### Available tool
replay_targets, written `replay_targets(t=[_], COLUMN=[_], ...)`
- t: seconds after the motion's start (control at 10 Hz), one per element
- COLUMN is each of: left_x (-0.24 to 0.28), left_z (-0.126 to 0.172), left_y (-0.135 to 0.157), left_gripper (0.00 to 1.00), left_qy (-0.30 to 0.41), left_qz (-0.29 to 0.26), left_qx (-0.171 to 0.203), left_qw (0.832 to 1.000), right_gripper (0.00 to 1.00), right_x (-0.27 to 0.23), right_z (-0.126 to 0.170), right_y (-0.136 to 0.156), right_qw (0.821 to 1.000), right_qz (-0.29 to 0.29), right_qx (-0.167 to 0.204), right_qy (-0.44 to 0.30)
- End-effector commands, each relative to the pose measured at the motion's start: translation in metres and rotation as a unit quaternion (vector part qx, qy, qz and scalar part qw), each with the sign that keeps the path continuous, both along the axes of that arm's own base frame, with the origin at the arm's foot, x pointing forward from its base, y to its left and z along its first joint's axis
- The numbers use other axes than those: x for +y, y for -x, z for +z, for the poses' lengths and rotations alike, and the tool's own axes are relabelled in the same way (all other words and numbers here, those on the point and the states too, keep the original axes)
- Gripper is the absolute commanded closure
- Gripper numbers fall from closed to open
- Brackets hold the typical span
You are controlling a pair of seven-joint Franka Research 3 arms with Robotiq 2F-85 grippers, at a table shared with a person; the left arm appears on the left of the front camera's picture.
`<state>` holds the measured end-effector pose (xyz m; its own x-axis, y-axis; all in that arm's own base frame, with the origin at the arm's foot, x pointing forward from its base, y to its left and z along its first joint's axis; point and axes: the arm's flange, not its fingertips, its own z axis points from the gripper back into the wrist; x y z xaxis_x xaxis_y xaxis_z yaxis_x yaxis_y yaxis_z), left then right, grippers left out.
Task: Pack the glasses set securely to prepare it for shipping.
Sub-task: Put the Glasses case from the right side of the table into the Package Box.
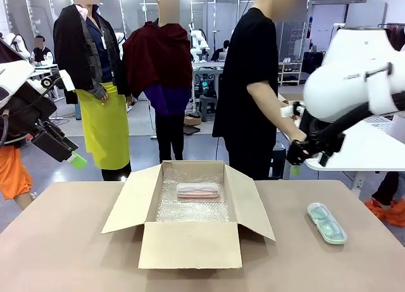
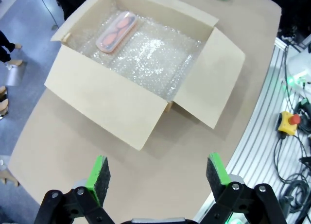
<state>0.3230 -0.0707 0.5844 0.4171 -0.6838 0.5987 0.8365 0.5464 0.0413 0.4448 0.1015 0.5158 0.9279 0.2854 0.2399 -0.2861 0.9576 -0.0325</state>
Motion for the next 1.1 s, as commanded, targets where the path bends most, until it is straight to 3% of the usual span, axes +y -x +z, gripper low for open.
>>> replay_targets(t=[0.0,0.3,0.4,0.9,1.0], left_x=[0.001,0.001,0.001,0.001,0.001], left_z=[0.002,0.002,0.002,0.002,0.002], left_y=[0.001,0.001,0.001,0.001,0.001], left_gripper=[0.00,0.00,0.00,0.00,0.00], left_qy=[0.010,0.010,0.010,0.010,0.010], left_qz=[-0.004,-0.004,-0.004,-0.004,-0.004], left_qx=[0.004,0.004,0.004,0.004,0.004], left_qw=[1.000,1.000,1.000,1.000,1.000], right_gripper=[0.00,0.00,0.00,0.00,0.00], right_x=[-0.035,-0.079,-0.069,-0.072,-0.067], right_z=[-0.008,-0.015,-0.013,-0.015,-0.024], right_y=[0.026,0.028,0.029,0.030,0.006], right_qw=[0.996,0.992,0.995,0.995,0.996], right_qz=[-0.080,-0.121,-0.095,-0.096,-0.073], right_qx=[-0.008,-0.028,0.002,-0.002,0.032], right_qy=[-0.040,-0.017,-0.031,-0.028,-0.032])
